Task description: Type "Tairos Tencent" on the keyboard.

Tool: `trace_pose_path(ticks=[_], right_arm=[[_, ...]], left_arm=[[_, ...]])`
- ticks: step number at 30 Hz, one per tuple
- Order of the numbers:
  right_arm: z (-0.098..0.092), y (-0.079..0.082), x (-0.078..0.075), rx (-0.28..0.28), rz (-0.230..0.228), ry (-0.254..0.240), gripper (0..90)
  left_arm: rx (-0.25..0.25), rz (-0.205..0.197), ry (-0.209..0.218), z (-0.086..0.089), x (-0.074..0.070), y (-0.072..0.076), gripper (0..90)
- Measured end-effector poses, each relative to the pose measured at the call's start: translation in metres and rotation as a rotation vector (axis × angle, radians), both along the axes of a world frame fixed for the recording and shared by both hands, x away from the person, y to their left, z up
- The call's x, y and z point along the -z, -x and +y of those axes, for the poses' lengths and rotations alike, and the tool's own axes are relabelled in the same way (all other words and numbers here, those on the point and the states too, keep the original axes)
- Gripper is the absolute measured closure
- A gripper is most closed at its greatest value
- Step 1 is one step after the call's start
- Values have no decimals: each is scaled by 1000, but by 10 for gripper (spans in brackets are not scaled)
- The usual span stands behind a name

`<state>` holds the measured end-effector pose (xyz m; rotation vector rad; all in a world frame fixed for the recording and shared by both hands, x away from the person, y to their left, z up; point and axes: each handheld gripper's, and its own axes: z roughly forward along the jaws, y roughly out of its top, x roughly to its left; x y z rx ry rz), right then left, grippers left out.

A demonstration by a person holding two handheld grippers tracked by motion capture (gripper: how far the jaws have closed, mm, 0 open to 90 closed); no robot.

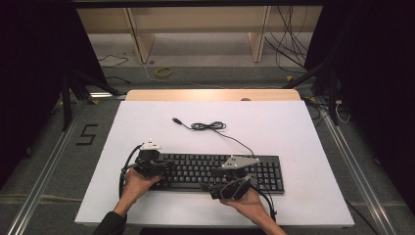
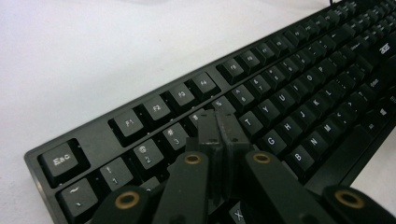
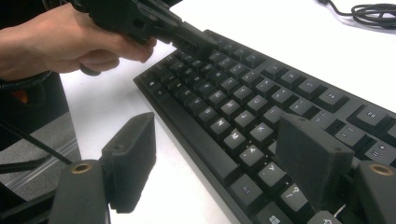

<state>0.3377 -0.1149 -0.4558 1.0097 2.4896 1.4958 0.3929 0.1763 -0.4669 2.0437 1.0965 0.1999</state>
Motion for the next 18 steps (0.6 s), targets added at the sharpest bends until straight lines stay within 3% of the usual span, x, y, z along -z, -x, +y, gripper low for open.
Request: trace_pose_path(ticks=[10, 18], right_arm=[[0, 0, 0, 0, -2, -2, 295], [0, 0, -1, 0, -2, -1, 296]], left_arm=[[5, 20, -37, -3, 5, -2, 890], [4, 30, -42, -5, 8, -1, 891]])
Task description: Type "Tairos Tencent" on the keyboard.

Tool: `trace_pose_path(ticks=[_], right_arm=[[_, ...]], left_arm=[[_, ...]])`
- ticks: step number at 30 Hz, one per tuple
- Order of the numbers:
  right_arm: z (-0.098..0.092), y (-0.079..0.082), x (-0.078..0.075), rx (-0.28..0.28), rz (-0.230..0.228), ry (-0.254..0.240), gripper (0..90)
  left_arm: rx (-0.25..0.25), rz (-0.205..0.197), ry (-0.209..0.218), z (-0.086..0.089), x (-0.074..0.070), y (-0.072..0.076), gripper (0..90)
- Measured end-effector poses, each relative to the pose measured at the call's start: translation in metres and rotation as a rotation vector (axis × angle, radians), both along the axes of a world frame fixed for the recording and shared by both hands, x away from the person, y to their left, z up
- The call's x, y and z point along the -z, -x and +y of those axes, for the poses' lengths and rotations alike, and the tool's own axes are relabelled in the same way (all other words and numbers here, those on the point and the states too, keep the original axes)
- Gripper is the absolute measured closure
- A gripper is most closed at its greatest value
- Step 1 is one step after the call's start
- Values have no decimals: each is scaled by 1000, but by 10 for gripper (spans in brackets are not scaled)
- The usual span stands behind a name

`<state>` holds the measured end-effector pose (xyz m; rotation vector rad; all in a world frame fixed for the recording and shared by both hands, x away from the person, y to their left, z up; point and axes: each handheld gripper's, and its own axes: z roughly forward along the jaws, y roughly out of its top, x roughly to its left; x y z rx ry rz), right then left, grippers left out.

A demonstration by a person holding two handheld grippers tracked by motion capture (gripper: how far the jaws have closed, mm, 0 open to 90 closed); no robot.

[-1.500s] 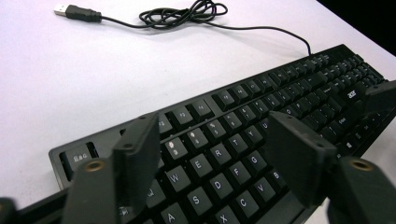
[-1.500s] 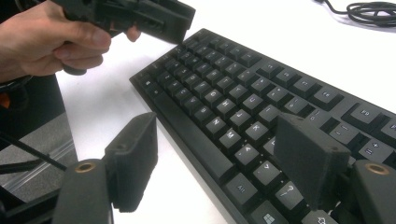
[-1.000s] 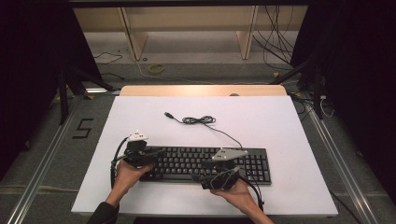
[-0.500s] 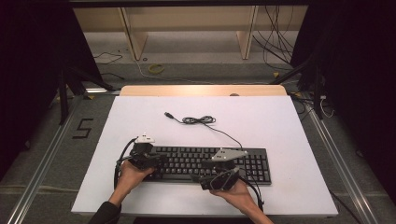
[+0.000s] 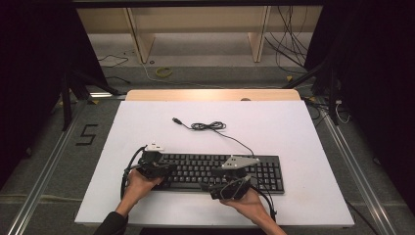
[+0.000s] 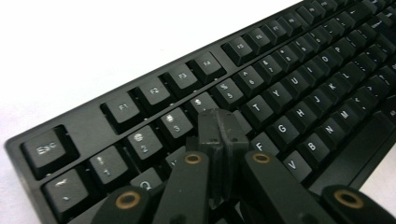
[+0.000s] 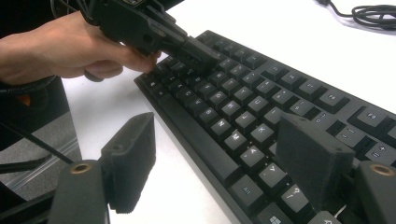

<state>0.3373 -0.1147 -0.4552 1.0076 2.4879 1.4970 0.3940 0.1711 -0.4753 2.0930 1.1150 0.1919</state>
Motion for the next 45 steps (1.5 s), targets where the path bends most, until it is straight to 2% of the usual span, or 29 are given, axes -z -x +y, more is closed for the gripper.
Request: trace_pose_path(ticks=[7, 9, 16, 18, 28, 30, 34, 39, 43, 45], right_arm=[[0, 0, 0, 1, -2, -1, 296], [0, 0, 0, 0, -4, -3, 296], [0, 0, 0, 3, -5, -4, 296], [0, 0, -1, 3, -6, -4, 296], [1, -2, -1, 8, -11, -1, 314], [1, -2, -1, 8, -10, -1, 324], [3, -3, -1, 5, -14, 0, 337], [6, -4, -1, 7, -9, 2, 382], [8, -6, -1, 13, -8, 14, 472], [10, -7, 0, 18, -5, 22, 526]], left_arm=[[-7, -9, 5, 0, -1, 1, 890], [-10, -10, 22, 1, -2, 1, 871], [-26, -33, 38, 4, -10, 4, 819], [-29, -39, 58, 6, -12, 6, 799], [-16, -41, 130, 11, -15, 14, 611], [-15, -46, 154, 12, -16, 16, 569], [-21, -63, 172, 15, -17, 20, 484], [-35, -94, 214, 19, -20, 25, 421], [-43, -112, 231, 21, -21, 27, 368], [-28, -128, 235, 21, -20, 29, 338]])
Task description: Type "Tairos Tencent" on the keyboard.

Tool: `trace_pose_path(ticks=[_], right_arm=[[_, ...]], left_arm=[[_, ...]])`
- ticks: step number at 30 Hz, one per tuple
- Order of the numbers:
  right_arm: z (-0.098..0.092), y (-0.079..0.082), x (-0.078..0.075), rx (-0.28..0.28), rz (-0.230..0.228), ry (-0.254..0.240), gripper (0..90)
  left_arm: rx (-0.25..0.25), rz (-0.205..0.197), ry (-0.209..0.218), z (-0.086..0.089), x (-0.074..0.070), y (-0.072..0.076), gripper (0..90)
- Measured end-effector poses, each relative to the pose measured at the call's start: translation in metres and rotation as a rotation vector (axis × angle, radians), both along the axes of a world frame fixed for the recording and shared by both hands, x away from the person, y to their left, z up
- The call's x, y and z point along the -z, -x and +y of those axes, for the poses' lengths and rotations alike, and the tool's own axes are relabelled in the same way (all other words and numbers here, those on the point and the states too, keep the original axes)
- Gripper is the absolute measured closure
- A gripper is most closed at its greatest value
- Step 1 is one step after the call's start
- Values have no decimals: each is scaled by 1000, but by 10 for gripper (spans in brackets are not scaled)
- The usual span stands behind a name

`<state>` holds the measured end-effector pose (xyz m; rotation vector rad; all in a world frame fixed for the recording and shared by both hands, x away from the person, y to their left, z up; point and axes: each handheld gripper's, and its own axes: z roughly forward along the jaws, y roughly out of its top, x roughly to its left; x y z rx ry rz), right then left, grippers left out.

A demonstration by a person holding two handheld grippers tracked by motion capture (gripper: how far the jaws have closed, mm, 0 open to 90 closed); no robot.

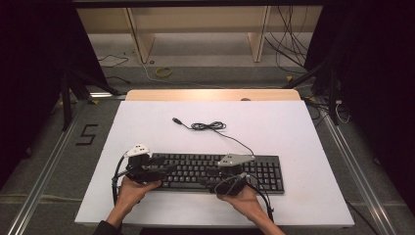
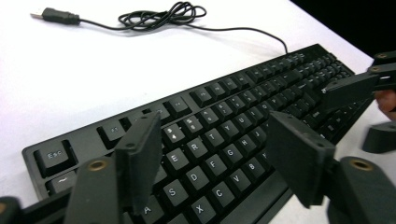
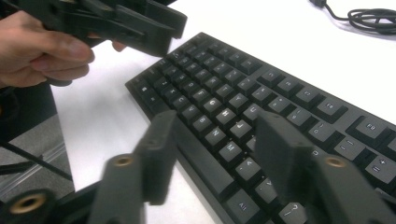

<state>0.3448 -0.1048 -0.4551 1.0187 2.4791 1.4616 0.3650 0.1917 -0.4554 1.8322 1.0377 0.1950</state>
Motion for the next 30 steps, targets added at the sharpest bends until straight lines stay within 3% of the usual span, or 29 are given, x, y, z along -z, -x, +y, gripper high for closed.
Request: trace_pose_path(ticks=[7, 17, 22, 30], right_arm=[[6, -4, 5, 5, 11, 31, 675], [21, -11, 12, -2, 6, 69, 847], [29, -13, 16, -10, 9, 89, 900], [37, -17, 22, -15, 19, 117, 900]], left_arm=[[15, -32, 20, 0, 0, 6, 296], [-4, -40, 16, 4, 3, 11, 282], [-5, -44, 13, 6, 3, 13, 280], [-7, -53, 10, 7, 4, 16, 281]])
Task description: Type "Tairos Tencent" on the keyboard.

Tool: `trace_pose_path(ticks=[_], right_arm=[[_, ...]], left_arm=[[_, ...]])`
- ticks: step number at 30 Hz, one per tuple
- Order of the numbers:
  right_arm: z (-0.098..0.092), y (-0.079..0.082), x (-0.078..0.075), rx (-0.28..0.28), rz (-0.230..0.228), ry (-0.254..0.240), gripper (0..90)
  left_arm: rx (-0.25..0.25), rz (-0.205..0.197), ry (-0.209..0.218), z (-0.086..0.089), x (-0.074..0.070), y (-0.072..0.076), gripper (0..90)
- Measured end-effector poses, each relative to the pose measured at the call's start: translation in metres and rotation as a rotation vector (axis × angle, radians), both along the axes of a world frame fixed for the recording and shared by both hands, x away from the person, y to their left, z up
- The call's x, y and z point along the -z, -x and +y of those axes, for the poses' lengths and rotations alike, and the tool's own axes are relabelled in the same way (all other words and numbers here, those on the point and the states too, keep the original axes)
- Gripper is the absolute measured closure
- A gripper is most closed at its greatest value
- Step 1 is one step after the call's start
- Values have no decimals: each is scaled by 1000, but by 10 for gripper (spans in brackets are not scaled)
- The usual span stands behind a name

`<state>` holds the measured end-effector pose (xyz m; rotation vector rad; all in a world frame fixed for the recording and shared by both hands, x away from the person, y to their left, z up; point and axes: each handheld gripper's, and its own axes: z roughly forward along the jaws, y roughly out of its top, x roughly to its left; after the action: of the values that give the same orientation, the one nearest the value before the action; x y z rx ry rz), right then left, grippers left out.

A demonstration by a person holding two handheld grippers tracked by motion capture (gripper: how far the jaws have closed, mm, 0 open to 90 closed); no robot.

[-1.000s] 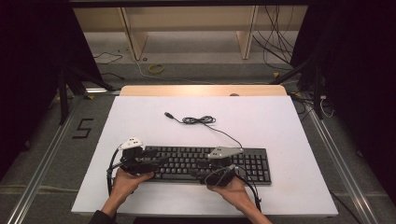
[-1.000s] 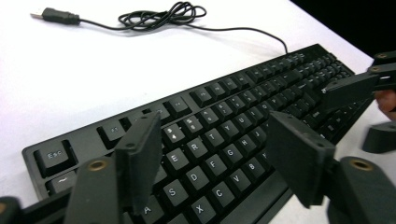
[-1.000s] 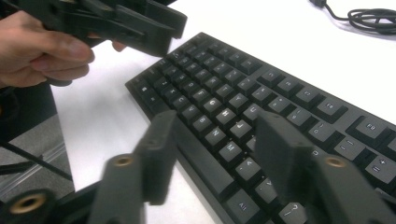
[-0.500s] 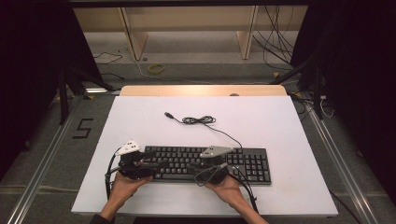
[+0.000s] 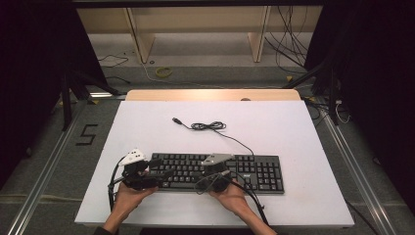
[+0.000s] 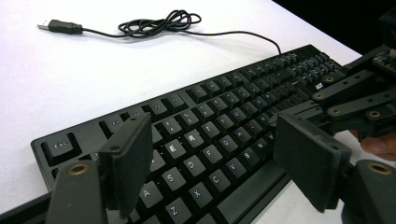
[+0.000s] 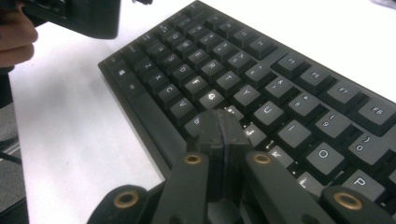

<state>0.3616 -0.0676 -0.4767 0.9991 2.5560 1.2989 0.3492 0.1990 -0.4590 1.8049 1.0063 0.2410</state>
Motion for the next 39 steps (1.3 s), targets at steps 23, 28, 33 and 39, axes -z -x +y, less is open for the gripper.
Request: trace_pose_path(ticks=[23, 28, 33, 39], right_arm=[[7, 0, 8, -4, 0, 51, 900], [6, -1, 7, 2, 18, 35, 900], [0, -1, 2, 5, 25, -16, 879], [-8, 1, -3, 14, 12, -44, 850]], left_arm=[[4, -8, -4, 0, 1, 5, 282], [5, -9, -7, 0, 2, 4, 282], [4, -9, -8, 0, 2, 3, 283], [2, -10, -10, 1, 1, 3, 283]])
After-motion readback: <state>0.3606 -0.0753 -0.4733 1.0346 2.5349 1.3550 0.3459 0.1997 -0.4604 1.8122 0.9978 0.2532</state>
